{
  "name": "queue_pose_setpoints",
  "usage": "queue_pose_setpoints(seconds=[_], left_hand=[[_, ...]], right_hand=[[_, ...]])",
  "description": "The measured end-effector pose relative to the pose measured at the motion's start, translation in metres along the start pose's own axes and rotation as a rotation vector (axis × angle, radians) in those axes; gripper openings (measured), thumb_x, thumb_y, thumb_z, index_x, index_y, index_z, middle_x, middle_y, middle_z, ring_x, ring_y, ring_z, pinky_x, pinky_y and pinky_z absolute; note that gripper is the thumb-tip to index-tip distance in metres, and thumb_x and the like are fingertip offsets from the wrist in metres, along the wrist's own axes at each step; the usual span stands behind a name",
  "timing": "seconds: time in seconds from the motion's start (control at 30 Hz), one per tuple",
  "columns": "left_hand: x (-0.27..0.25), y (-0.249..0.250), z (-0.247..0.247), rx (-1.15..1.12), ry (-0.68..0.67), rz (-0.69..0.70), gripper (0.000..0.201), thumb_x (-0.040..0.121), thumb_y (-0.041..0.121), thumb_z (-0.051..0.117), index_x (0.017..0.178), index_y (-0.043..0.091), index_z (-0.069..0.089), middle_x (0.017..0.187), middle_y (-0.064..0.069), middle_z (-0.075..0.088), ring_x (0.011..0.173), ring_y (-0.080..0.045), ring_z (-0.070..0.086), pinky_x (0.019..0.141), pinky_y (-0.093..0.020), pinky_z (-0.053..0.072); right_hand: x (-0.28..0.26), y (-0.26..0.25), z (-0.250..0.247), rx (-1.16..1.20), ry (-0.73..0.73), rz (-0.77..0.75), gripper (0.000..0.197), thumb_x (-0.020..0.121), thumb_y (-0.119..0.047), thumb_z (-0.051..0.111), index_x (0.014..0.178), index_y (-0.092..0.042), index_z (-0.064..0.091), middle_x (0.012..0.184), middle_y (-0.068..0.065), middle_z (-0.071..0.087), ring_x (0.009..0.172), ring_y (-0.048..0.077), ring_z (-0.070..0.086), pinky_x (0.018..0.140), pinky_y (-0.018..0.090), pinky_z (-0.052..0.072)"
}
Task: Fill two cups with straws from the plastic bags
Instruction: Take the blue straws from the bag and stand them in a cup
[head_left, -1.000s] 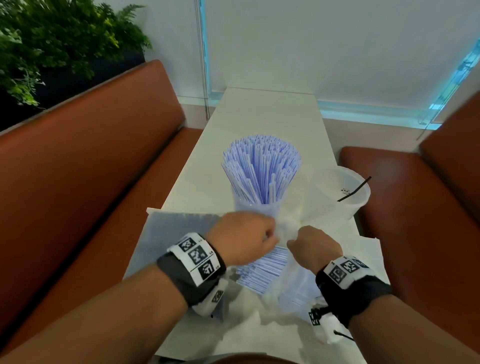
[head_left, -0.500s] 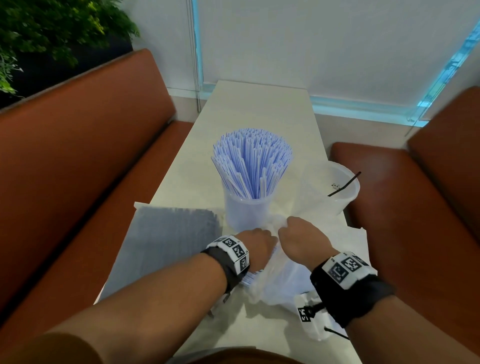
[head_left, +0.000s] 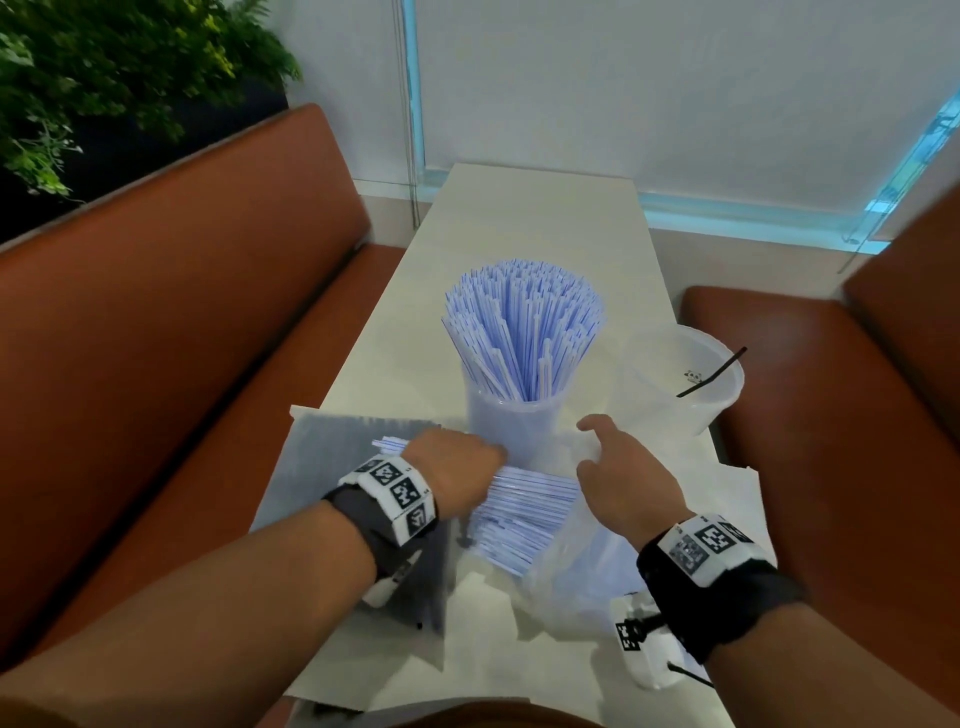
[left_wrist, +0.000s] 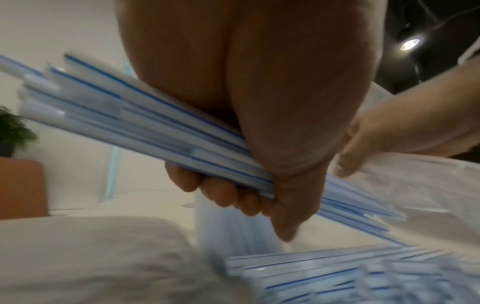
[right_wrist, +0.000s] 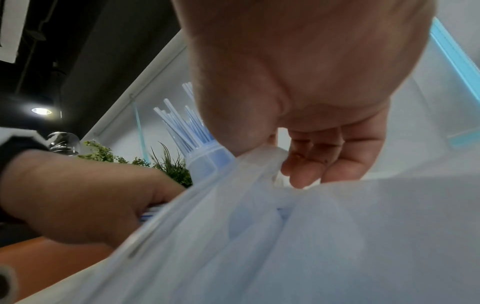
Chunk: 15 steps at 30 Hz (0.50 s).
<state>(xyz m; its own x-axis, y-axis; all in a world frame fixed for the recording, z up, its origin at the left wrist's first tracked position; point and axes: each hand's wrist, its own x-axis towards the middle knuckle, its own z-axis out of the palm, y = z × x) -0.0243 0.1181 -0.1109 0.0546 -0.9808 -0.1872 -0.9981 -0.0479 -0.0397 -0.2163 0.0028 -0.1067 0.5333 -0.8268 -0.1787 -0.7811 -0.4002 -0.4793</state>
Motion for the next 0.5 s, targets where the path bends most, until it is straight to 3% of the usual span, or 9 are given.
queue_pose_setpoints(seconds=[0.1,0.2,0.3,0.33,0.4,0.47,0.5], left_hand=[[-0.024,-0.036,-0.001,-0.057,0.045,-0.019,0.006,0.094,0.034,0.051,0.096,0.031,0.056,0.09,0.001,0.066,0.083,-0.026,0.067,0.063,-0.032,0.042],[-0.045,-0.065,0.004,-0.129,0.054,-0.098,0.009,0.092,0.032,0.052,0.089,0.036,0.045,0.085,0.01,0.057,0.078,-0.019,0.061,0.066,-0.03,0.041],[-0.059,-0.077,0.008,-0.152,0.1,-0.134,0.01,0.093,0.03,0.054,0.096,0.038,0.049,0.092,0.006,0.066,0.075,-0.015,0.056,0.066,-0.028,0.037],[-0.061,-0.076,0.007,-0.183,0.133,-0.128,0.011,0.093,0.029,0.054,0.102,0.037,0.054,0.095,0.005,0.068,0.077,-0.016,0.059,0.067,-0.029,0.04],[-0.06,-0.068,0.005,-0.234,0.168,-0.112,0.021,0.093,0.03,0.054,0.114,0.034,0.057,0.099,0.006,0.068,0.084,-0.019,0.063,0.071,-0.033,0.048],[-0.052,-0.055,0.0,-0.246,0.183,-0.096,0.022,0.093,0.031,0.055,0.115,0.031,0.058,0.1,0.005,0.067,0.087,-0.021,0.063,0.074,-0.038,0.05],[-0.047,-0.048,-0.002,-0.241,0.194,-0.086,0.019,0.092,0.03,0.056,0.111,0.029,0.058,0.098,0.004,0.067,0.086,-0.022,0.062,0.073,-0.038,0.05]], right_hand=[[0.003,0.005,0.005,0.027,-0.004,0.01,0.039,0.096,-0.026,0.041,0.132,-0.042,0.043,0.11,-0.006,0.049,0.088,0.018,0.057,0.079,0.034,0.044],[0.004,0.007,0.01,0.042,-0.01,0.016,0.031,0.101,-0.033,0.044,0.131,-0.035,0.05,0.111,-0.003,0.05,0.092,0.02,0.054,0.087,0.036,0.045],[0.004,-0.001,0.008,0.156,0.123,-0.058,0.032,0.103,-0.047,0.039,0.102,-0.026,0.062,0.099,0.002,0.062,0.096,0.028,0.058,0.086,0.042,0.046],[0.002,-0.006,0.005,0.246,0.21,-0.105,0.036,0.102,-0.05,0.035,0.091,-0.027,0.06,0.091,-0.001,0.062,0.095,0.028,0.057,0.083,0.041,0.043],[-0.005,-0.019,-0.001,0.551,0.33,-0.157,0.043,0.095,-0.059,0.032,0.093,-0.028,0.063,0.094,-0.01,0.064,0.099,0.019,0.057,0.087,0.035,0.039],[-0.011,-0.032,-0.003,0.837,0.292,-0.159,0.048,0.094,-0.057,0.038,0.106,-0.023,0.07,0.104,-0.007,0.071,0.107,0.013,0.063,0.094,0.03,0.043],[-0.012,-0.036,-0.002,0.906,0.229,-0.151,0.042,0.098,-0.049,0.044,0.103,-0.018,0.073,0.101,-0.003,0.074,0.105,0.013,0.066,0.094,0.028,0.046]])
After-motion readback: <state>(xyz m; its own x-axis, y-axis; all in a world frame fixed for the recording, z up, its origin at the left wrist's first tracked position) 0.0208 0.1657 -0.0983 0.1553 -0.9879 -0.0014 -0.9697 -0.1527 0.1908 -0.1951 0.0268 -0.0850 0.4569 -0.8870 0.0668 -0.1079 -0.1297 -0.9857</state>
